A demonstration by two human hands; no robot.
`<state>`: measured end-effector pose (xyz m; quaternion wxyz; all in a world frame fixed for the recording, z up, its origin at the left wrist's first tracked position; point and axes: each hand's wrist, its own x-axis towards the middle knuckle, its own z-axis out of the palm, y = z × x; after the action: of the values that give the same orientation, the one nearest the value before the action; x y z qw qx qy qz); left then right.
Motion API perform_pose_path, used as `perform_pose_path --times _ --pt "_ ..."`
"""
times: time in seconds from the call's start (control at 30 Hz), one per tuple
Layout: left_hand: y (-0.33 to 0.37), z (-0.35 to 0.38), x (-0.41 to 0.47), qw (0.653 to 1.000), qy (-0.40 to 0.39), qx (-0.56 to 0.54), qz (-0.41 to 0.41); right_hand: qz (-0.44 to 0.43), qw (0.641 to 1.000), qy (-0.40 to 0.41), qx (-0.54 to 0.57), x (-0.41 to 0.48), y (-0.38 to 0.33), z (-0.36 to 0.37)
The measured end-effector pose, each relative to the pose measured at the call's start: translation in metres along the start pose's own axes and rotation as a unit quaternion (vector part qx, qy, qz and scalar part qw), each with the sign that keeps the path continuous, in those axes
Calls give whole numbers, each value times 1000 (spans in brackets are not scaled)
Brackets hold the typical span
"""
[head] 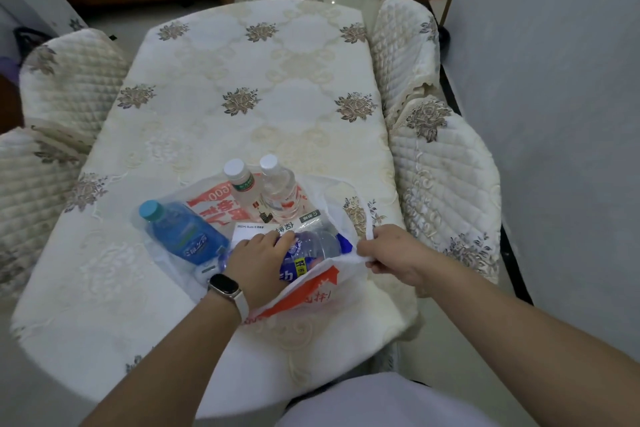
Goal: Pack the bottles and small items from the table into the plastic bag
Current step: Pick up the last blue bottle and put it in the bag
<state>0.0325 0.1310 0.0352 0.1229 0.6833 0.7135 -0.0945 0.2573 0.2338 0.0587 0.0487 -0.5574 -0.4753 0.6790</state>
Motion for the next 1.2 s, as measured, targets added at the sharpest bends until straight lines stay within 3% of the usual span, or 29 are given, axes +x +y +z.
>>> perform_pose_path --times 0.17,0.37,0.47,0.6,0.73,0.9,1.03,1.13,1.2 --pt "3 -5 5 1000 -9 10 7 -94 984 -82 129 -17 -31 -9" --pt "8 -11 -3 998 14 -54 0 -142 989 -41 24 -12 -40 0" --pt "7 -10 -18 988 78 -130 -33 -147 988 -48 12 -10 -37 9" --pt "-12 -7 -45 968 171 -140 -119 -176 983 -29 -29 -15 -41 25" --pt "-49 -4 -72 923 257 -129 -255 -197 978 5 -66 -21 -49 43" --pt "-105 12 -89 848 228 -236 -417 -203 976 35 -77 -27 -57 68" --pt "-133 22 -86 855 168 -268 -410 -208 971 65 -98 -35 -59 92" --pt "-148 28 -86 851 199 -286 -394 -222 961 113 -119 -40 -59 112" --pt "-158 29 -88 830 244 -331 -377 -237 952 147 -130 -41 -59 123"
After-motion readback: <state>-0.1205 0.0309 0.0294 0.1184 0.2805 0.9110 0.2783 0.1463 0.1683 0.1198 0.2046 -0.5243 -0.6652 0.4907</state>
